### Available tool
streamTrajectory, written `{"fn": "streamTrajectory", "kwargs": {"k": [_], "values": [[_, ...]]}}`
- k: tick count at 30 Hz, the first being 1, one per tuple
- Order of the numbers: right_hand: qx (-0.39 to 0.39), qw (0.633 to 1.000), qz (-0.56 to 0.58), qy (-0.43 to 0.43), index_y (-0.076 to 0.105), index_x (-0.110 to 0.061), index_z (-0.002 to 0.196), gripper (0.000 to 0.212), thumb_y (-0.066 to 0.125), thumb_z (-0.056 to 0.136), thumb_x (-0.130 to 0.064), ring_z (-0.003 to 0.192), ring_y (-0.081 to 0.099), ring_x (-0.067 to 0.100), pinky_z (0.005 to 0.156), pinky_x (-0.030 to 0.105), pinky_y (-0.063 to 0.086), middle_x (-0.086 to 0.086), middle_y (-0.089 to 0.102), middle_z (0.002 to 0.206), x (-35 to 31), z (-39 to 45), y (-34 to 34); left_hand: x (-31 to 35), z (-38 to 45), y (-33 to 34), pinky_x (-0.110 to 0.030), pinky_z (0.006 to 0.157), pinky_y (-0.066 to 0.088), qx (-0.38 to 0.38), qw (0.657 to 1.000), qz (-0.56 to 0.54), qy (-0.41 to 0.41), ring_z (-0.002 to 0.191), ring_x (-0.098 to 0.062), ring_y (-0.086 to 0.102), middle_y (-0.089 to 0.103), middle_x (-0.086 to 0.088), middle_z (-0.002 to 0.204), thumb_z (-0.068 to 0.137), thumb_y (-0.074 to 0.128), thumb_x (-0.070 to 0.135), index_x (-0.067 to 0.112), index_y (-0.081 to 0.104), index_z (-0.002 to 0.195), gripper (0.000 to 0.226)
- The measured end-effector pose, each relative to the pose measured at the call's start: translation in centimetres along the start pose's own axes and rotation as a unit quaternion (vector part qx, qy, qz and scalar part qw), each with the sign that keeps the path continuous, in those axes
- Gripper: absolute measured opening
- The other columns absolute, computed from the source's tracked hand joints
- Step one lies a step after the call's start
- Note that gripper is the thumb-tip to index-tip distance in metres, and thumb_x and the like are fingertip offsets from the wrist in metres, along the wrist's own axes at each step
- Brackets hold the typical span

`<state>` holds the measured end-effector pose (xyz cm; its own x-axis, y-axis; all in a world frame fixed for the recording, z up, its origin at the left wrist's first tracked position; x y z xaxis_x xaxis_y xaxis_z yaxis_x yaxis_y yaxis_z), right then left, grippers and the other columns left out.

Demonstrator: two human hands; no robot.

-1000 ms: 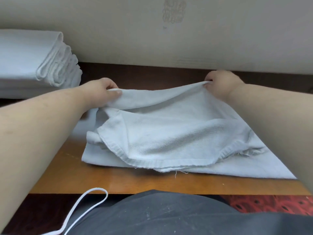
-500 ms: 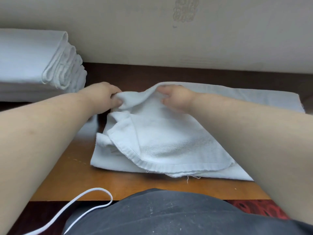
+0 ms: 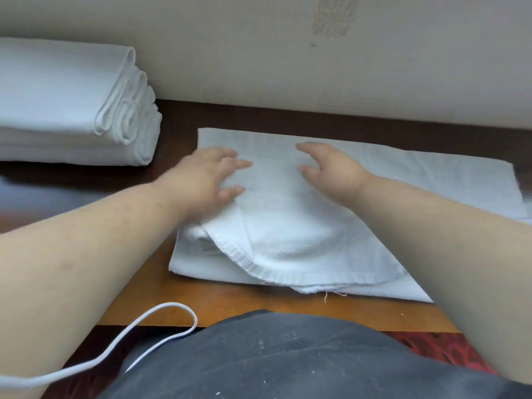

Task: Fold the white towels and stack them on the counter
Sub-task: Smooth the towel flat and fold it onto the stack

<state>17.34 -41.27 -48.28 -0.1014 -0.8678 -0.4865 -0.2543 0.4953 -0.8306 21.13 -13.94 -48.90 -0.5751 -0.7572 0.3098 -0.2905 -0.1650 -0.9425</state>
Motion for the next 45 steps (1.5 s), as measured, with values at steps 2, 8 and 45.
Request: {"fn": "streamTrajectory", "kwargs": {"k": [2,8,45], "values": [[0.015,0.998,-0.056,0.014,0.037,-0.026,0.152,0.054,0.049,0.101,-0.035,0.146,0.030,0.020,0.121,0.040,0.020,0.002,0.032,0.160,3.2,-3.8,-0.7,1.8,-1.5,1.5,-0.038,0.116,0.018,-0.063,0.996,0.049,0.050,0.146,-0.018,0.019,0.019,0.007,0.162,0.091,0.026,0.066,0.043,0.021,0.152,0.066],[0.084,0.968,-0.126,0.202,0.034,-0.029,0.152,0.059,0.044,0.098,-0.050,0.152,0.012,0.021,0.121,0.049,0.005,0.001,0.024,0.163,12.9,-13.9,-2.7,2.6,-2.6,1.7,-0.050,0.112,0.029,-0.122,0.961,0.131,-0.208,0.138,-0.030,0.035,0.031,-0.002,0.154,0.099,0.036,0.047,0.031,0.027,0.152,0.056],[0.076,0.877,0.074,0.469,0.055,-0.002,0.124,0.050,0.053,0.096,-0.043,0.094,0.060,0.034,0.080,0.037,0.048,0.016,0.066,0.102,17.2,-17.7,-4.7,6.1,-3.7,-1.9,-0.039,0.066,0.050,0.074,0.982,0.033,-0.171,0.075,-0.023,0.057,0.056,0.001,0.098,0.096,0.042,0.022,0.031,0.061,0.107,0.024]]}}
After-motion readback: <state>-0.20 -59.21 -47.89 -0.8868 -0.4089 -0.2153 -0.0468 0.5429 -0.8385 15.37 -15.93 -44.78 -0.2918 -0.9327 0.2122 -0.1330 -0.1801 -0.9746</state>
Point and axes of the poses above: each hand's wrist, its own z-axis towards the middle knuckle, its own y-axis out of the palm, x = y × z, the point moved 1 cm from there along z, towards the middle knuckle
